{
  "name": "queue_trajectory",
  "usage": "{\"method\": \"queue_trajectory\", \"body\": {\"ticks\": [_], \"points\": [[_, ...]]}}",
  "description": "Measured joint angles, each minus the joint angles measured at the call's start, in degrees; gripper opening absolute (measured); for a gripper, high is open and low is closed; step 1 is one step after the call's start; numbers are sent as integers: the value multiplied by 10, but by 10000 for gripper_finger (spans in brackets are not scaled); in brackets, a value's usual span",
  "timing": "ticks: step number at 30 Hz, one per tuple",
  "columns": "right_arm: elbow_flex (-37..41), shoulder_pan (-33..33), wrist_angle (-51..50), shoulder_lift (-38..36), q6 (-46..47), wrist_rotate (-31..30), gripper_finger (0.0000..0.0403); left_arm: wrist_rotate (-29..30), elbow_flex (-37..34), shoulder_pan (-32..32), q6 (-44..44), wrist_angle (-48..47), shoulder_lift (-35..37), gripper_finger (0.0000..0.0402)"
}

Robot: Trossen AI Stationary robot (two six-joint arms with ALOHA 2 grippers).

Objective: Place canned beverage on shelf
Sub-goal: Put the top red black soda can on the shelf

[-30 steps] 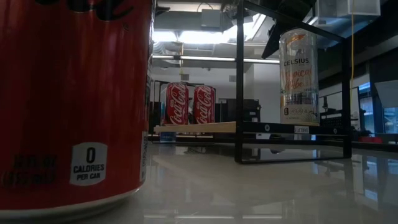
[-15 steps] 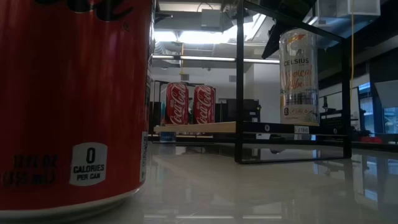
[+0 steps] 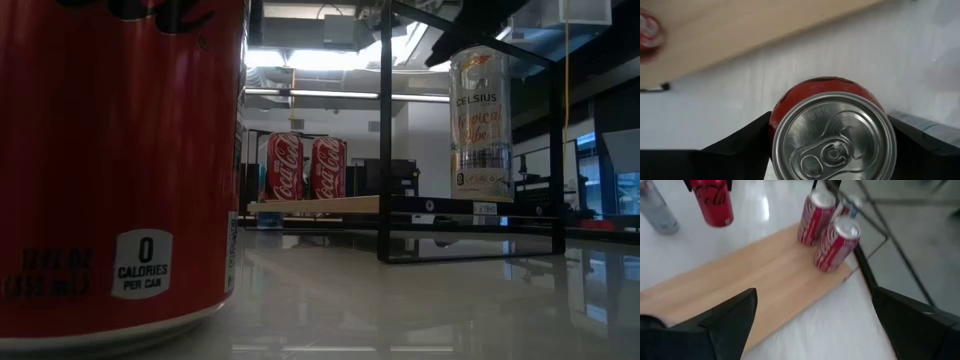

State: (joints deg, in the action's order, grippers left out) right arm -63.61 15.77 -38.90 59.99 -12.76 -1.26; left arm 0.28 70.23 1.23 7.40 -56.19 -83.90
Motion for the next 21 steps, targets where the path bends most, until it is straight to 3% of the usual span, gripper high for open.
{"method": "queue_trajectory", "body": {"ticks": [8,17,21], "points": [[168,25,214,-79,-13,23,390,2,97,35,-11,-21,-1,277],[232,89,309,-69,-6,139,390,-1,190,91,-91,-22,-70,277],[247,108,352,-59,-6,151,390,-13,239,109,-135,-23,-125,277]]}}
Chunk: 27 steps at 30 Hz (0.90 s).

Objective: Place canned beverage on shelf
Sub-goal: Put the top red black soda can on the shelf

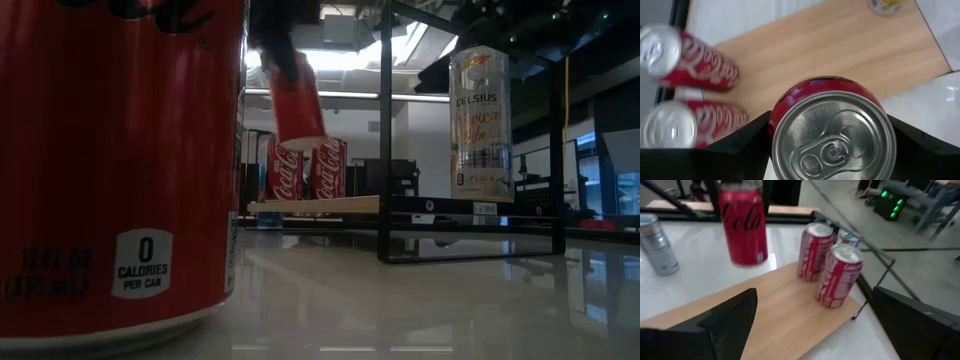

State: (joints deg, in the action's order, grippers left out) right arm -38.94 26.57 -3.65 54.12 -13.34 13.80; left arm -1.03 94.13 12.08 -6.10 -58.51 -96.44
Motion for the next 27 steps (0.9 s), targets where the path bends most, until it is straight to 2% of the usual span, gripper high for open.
{"method": "queue_trajectory", "body": {"ticks": [10,20,27], "points": [[31,20,69,49,0,48,390,-17,91,35,-69,-5,-116,277],[31,20,71,80,0,49,390,-30,99,53,-81,8,-176,286],[31,20,71,85,0,49,390,-30,99,52,-95,24,-177,290]]}}
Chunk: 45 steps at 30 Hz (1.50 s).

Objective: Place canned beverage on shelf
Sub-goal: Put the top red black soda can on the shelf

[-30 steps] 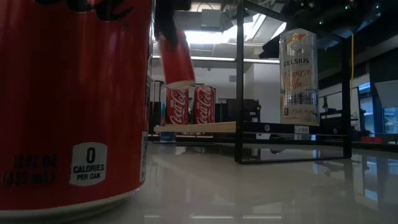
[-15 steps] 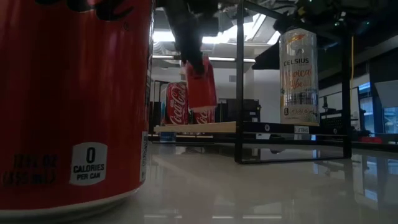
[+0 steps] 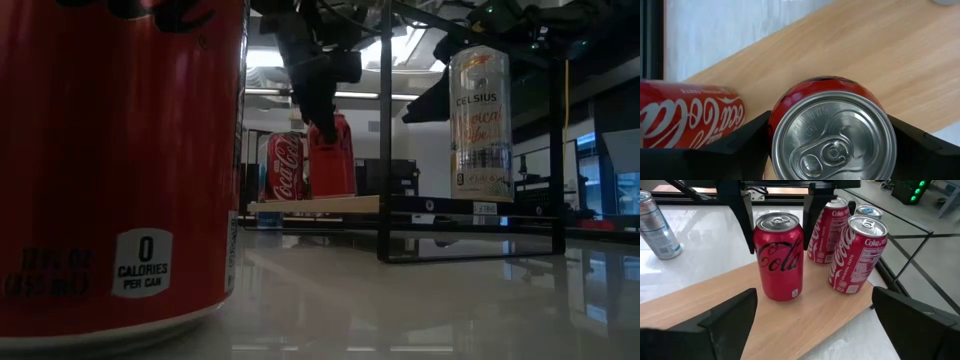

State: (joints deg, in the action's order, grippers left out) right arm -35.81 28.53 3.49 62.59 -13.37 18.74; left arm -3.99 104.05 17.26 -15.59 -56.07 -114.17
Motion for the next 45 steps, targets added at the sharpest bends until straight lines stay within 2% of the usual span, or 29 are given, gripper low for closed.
{"method": "queue_trajectory", "body": {"ticks": [10,14,28,37,45], "points": [[0,0,-1,0,0,0,390,12,0,-2,0,8,2,332],[0,0,-1,0,0,0,390,30,1,-2,15,8,2,335],[0,0,-1,0,0,0,390,30,0,-2,15,10,7,337],[-34,-1,-2,0,14,5,390,32,0,-2,4,-19,49,338],[-97,-1,-4,0,17,10,390,33,0,-1,0,-54,128,338]]}}
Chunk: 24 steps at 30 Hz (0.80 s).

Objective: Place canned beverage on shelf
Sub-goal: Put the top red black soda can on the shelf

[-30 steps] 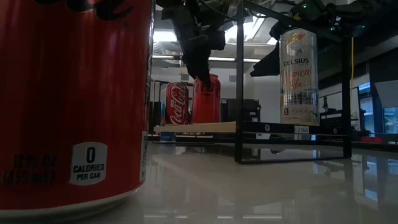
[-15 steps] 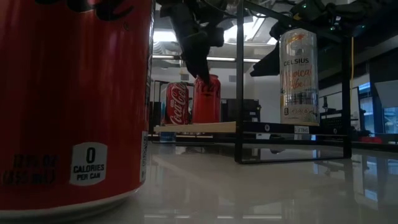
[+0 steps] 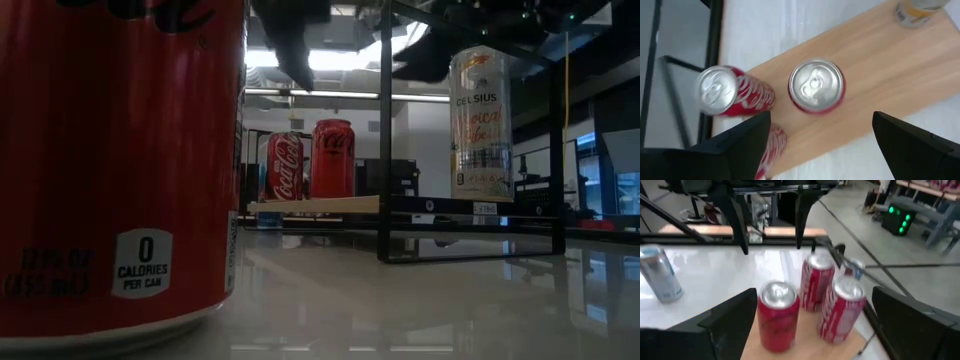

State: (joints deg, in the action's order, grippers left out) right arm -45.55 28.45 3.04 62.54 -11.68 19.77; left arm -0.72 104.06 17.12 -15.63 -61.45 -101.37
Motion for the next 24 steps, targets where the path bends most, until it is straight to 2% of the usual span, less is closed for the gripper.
{"method": "queue_trajectory", "body": {"ticks": [5,10,13,17,20,24], "points": [[-38,-3,-1,0,6,65,390,-4,0,0,4,-4,59,338],[-77,-43,-3,6,38,30,390,-4,-33,0,5,28,133,338],[-108,-72,-16,20,38,12,390,-4,-97,0,17,70,186,338],[-170,-94,-85,61,39,-22,390,-4,-206,0,33,155,256,338],[-225,-95,-157,108,39,-48,390,-3,-282,0,42,218,299,338],[-281,-93,-226,171,31,-53,390,-3,-359,0,66,285,336,338]]}}
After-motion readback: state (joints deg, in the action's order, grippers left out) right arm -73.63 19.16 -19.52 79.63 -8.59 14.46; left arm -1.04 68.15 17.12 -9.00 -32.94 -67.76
